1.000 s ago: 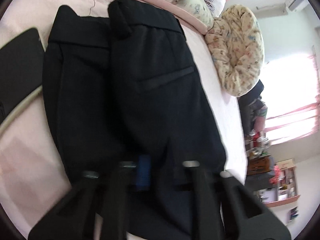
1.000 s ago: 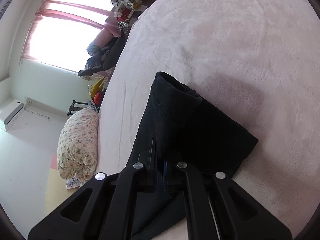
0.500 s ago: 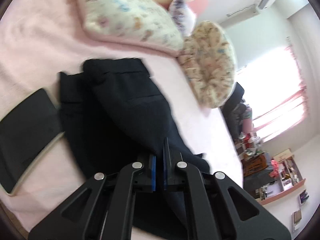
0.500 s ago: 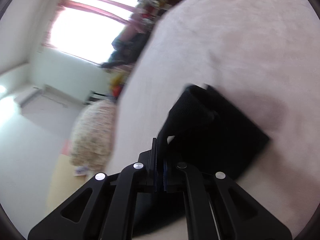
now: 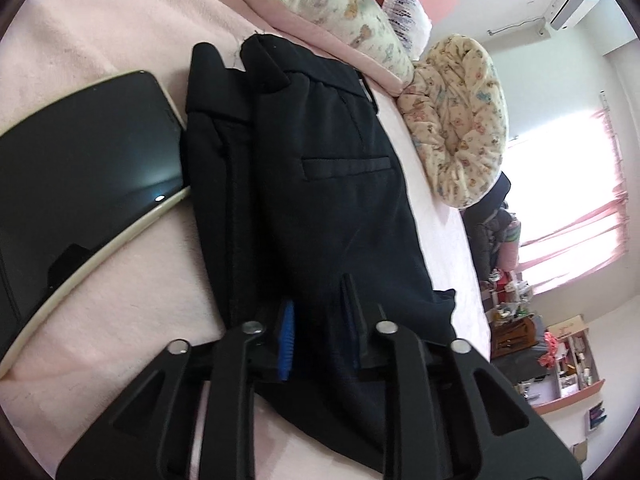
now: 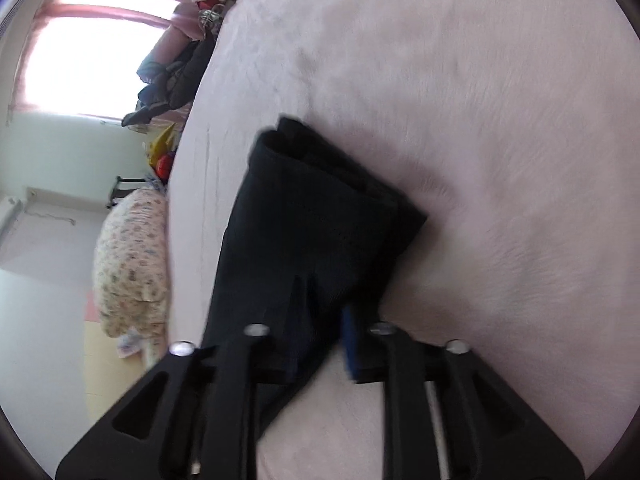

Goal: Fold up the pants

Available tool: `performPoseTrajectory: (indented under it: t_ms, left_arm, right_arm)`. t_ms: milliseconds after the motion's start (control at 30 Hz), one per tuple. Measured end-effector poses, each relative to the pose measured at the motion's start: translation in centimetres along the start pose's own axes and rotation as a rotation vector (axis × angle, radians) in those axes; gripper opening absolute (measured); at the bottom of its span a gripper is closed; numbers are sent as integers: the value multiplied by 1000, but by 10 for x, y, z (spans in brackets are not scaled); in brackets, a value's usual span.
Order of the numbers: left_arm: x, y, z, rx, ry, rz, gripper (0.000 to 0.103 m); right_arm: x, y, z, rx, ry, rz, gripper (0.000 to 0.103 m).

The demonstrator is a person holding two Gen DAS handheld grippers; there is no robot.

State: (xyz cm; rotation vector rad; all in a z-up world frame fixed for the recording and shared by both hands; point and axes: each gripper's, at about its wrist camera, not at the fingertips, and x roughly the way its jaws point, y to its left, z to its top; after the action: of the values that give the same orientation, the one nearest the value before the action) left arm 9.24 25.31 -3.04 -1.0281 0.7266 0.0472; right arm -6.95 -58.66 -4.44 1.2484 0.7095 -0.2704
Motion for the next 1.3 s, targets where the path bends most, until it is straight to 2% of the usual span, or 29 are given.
performPoseTrajectory:
  t_ms: [33, 67, 133, 200, 267, 367, 500, 567, 633, 700, 733, 767, 833, 867, 900, 967, 1000, 1067, 1100, 1133, 1167, 1233, 1300]
  left_arm:
    - [-1, 0, 0, 2, 0, -13, 33]
    - [-2, -2, 0, 5, 0, -23, 40]
    - [-8, -8, -3, 7, -16, -30, 51]
    - [-17, -13, -5, 8, -57, -9, 68]
    - [-30, -17, -10, 16, -110, -2, 77]
    - [-48, -23, -21, 29, -196, 30, 78]
    - [-65, -26, -41, 34, -270, -34, 81]
    - [-62, -31, -52, 52, -255, -75, 84]
    - [-51, -39, -62, 81, -214, -108, 84]
    - [-42, -41, -69, 102, -184, -127, 85]
    - [-36, -41, -72, 103, -171, -134, 85]
    - [-32, -39, -74, 92, -159, -156, 85]
    - [-27, -38, -77, 87, -144, -186, 88]
    - [-26, -37, -78, 96, -142, -189, 89]
    - [-24, -38, -79, 110, -137, -187, 89]
    - [-23, -39, -80, 126, -133, -176, 90]
    - [-21, -40, -80, 130, -129, -172, 90]
    - [-22, -36, -80, 133, -120, -167, 90]
    - [-22, -35, -80, 135, -116, -170, 90]
    - [-21, -35, -80, 140, -111, -169, 90]
    - [-21, -36, -79, 145, -108, -170, 90]
    - [-21, -37, -80, 154, -106, -175, 92]
    - [-23, -37, -82, 158, -110, -182, 92]
  right_arm:
    - [-7, 2, -2, -11, -32, -6, 58]
    - [-19, 2, -1, -14, -82, 10, 64]
    - [-32, -2, -1, -3, -159, 6, 63]
    - [-45, -9, 2, 17, -227, 21, 54]
    - [-41, -14, 6, 38, -194, 35, 46]
    - [-25, -21, 10, 81, -126, -5, 44]
    - [-24, -21, 11, 113, -166, -89, 44]
    - [-19, -27, 8, 140, -148, -56, 44]
    - [-4, -28, 9, 151, -87, 1, 45]
    - [6, -25, 11, 128, -83, -17, 41]
    - [8, -25, 12, 128, -92, -14, 36]
    - [9, -25, 14, 126, -108, 30, 23]
    - [1, -17, 15, 95, -150, 111, 20]
    - [-7, -5, 14, 32, -194, 156, 19]
    - [-14, 6, 12, -28, -230, 161, 19]
    - [-20, 21, 7, -110, -283, 108, 18]
    - [-16, 16, 7, -82, -276, 55, 18]
    - [0, -11, 9, 74, -200, 9, 19]
    - [11, -35, 10, 194, -139, 8, 17]
    - [14, -45, 12, 240, -125, 59, 18]
    - [12, -45, 15, 242, -103, 74, 20]
    - [6, -38, 16, 190, -102, 35, 28]
    - [-7, -34, 14, 180, -150, -2, 40]
